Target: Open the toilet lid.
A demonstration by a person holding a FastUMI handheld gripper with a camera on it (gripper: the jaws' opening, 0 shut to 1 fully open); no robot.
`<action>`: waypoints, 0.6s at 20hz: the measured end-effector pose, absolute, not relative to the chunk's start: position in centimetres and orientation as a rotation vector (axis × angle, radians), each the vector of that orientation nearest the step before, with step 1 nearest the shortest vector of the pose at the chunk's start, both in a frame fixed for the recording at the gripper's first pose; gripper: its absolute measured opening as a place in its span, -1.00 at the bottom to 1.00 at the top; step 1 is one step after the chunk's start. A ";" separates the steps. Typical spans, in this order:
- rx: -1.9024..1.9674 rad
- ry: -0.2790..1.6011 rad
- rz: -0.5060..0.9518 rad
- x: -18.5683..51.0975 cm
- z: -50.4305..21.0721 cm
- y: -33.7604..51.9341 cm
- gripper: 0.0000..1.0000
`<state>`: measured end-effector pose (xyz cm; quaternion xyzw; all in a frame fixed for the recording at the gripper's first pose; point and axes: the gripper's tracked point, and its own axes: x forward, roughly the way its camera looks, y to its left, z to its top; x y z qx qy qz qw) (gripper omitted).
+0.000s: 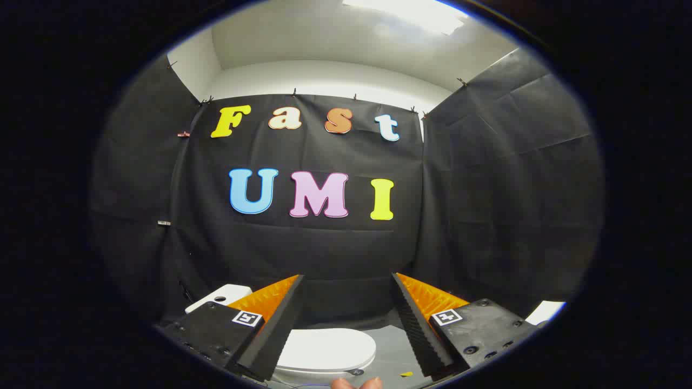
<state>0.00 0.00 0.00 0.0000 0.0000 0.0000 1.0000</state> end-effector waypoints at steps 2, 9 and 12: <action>0.003 0.014 0.006 0.0 -0.5 0.2 0.96; 0.017 0.024 0.017 -0.2 -0.8 0.7 0.96; 0.023 0.022 0.017 -0.2 -0.6 0.6 0.96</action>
